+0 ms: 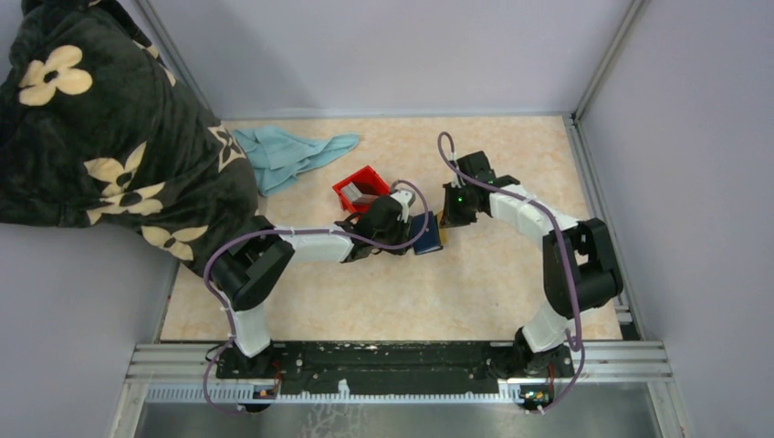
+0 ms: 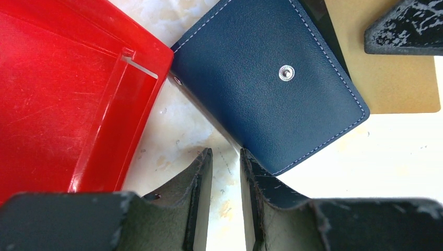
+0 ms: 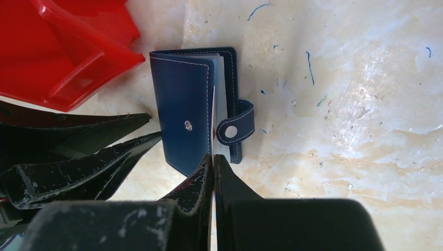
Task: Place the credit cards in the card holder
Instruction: Open the card holder at the center of the board.
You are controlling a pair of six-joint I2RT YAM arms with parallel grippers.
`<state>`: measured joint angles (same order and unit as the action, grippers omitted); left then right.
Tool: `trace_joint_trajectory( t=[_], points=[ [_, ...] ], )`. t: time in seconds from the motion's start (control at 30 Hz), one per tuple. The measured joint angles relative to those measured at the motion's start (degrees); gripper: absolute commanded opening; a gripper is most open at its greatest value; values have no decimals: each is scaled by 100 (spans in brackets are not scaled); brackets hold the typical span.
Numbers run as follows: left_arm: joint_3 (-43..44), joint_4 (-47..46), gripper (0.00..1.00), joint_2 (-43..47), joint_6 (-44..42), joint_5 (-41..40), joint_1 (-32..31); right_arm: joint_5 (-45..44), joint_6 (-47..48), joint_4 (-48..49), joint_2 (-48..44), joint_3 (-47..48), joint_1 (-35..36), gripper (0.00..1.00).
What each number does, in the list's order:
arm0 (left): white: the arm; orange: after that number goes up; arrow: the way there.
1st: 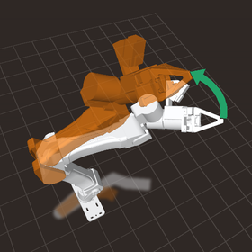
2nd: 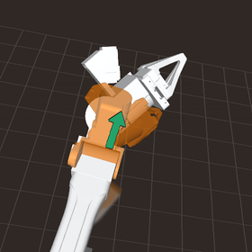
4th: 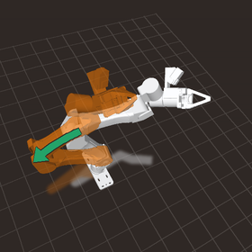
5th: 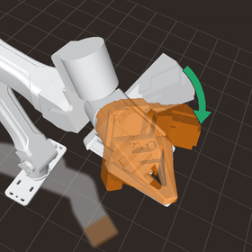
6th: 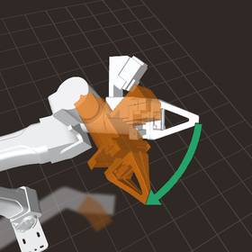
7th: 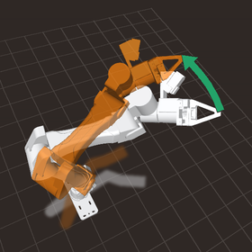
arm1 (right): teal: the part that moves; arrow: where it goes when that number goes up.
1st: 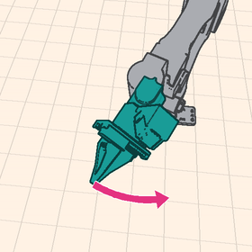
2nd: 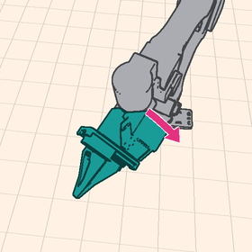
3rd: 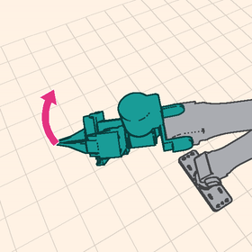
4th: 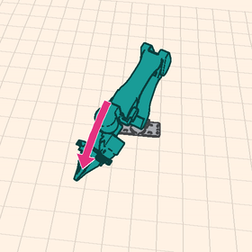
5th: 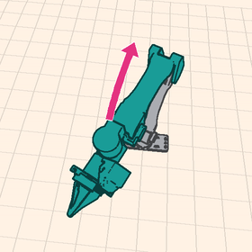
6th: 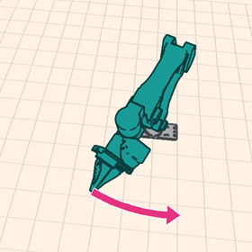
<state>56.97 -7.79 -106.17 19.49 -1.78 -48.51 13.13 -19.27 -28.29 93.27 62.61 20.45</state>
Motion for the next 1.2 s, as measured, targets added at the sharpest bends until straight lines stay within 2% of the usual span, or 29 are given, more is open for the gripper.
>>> trace_joint_trajectory(
  t=[1.2],
  points=[
    [-26, 4, 33, 22, -2, -26, -4, -92, 20, -61, -57, 0, -2, 0]
  ],
)
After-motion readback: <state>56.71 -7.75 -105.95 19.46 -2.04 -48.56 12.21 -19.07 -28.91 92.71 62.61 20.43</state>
